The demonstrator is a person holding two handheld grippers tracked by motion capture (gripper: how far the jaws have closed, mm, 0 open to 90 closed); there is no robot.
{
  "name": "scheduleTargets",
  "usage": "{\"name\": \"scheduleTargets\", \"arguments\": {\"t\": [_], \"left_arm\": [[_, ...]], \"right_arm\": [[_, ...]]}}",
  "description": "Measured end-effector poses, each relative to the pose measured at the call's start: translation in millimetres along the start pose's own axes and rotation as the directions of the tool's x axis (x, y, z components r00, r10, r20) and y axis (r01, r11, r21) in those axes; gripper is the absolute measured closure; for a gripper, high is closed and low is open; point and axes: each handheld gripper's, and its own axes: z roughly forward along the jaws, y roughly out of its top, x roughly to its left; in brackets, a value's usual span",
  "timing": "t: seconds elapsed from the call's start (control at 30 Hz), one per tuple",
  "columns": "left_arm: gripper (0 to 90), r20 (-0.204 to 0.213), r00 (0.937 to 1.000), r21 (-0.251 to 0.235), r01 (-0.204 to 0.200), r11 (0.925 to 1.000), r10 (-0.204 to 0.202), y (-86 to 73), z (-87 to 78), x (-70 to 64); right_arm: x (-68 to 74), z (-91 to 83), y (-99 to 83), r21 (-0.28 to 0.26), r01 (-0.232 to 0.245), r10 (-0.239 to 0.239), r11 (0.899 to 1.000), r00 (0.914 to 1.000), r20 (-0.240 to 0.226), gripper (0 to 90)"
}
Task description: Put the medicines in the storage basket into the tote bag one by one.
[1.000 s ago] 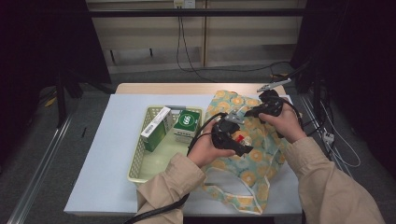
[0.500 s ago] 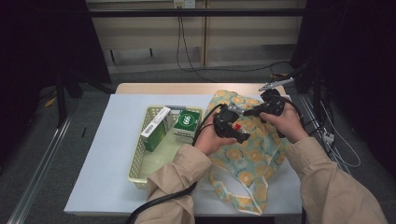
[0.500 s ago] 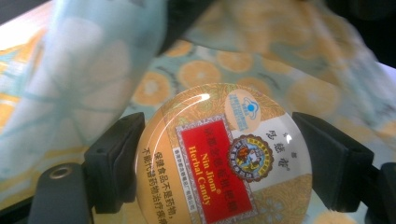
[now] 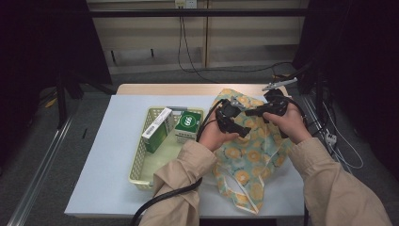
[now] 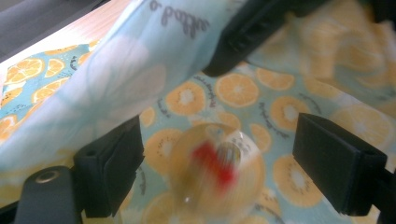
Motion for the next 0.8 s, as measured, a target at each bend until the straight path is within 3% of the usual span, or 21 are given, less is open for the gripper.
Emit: {"name": "scheduleTargets", "arguments": {"t": [0.37,0.5,0.8], "left_arm": [[12.6,0.008,0.999,-0.004,-0.045,0.999,0.045,-10.7,-50.0,-6.3],[11.7,0.016,0.9997,-0.024,-0.019,0.9995,0.019,-17.0,-71.3,-0.4],[9.7,-0.061,0.9977,-0.02,0.027,0.9994,-0.028,-39.2,-105.7,26.5]], "right_arm": [[4.1,3.0,-3.1,0.022,0.008,-0.008,1.0,0.9998,0.02,89.4],[5.0,4.4,-5.8,0.027,0.006,-0.007,1.0,0.9997,0.022,89.4],[6.7,4.6,-6.6,0.028,0.007,-0.007,1.0,0.9996,0.029,89.4]]}}
